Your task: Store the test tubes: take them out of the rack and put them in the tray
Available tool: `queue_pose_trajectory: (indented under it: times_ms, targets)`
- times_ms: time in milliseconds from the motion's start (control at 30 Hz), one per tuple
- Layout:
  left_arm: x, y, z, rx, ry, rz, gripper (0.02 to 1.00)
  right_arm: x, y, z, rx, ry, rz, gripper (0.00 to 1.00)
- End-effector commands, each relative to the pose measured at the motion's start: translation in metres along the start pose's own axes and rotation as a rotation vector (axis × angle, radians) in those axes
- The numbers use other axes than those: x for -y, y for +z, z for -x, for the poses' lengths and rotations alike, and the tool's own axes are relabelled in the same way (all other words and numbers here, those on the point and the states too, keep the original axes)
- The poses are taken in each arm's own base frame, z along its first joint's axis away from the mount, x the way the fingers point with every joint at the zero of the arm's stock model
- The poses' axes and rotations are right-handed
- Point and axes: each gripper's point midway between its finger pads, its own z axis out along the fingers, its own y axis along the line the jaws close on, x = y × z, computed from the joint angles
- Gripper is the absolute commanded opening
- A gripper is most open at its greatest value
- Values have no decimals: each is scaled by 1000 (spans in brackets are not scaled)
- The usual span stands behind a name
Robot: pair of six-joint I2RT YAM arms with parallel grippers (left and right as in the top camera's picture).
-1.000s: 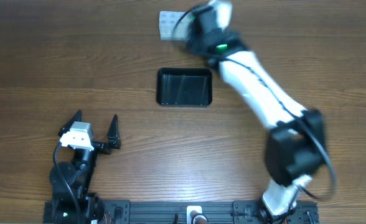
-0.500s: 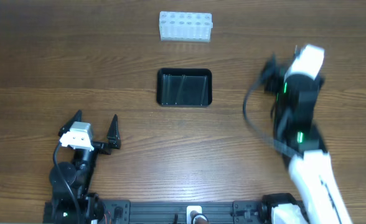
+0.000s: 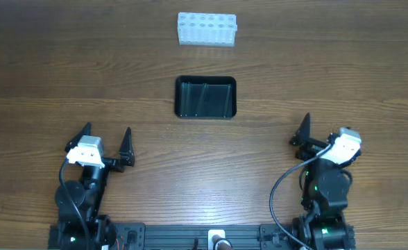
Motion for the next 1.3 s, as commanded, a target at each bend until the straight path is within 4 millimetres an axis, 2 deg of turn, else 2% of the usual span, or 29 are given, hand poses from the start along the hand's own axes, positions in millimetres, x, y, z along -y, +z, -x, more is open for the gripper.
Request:
queue_pose_trajectory:
  times_ms: [33,333,500,633,833,933,1067,1200,1300]
  targets:
    - [2,0,-2,-1,15,-10,1000,2,-5,1,81,-38,6,991]
    - [2,0,-2,-1,15,-10,1000,-3,-17,15,182,-38,46,993]
    - [2,0,-2,-1,15,-10,998,-12,-17,4,140,-54,81,991]
    - [2,0,-2,-1,15,-10,1000,-7,-14,-24,31,-103,64,991]
    - [2,0,-2,-1,15,-10,996,-10,-14,-25,26,-105,82,991]
    - [2,0,-2,-1,15,-10,1000,-17,-15,-26,29,-222,119,993]
    - [2,0,-2,-1,15,-10,1000,-25,-16,-28,30,-283,164,993]
    - [2,0,-2,-1,15,-10,1000,-27,-16,-28,30,-282,176,993]
    - [2,0,-2,-1,15,-10,1000,-37,-19,-30,26,-258,241,991]
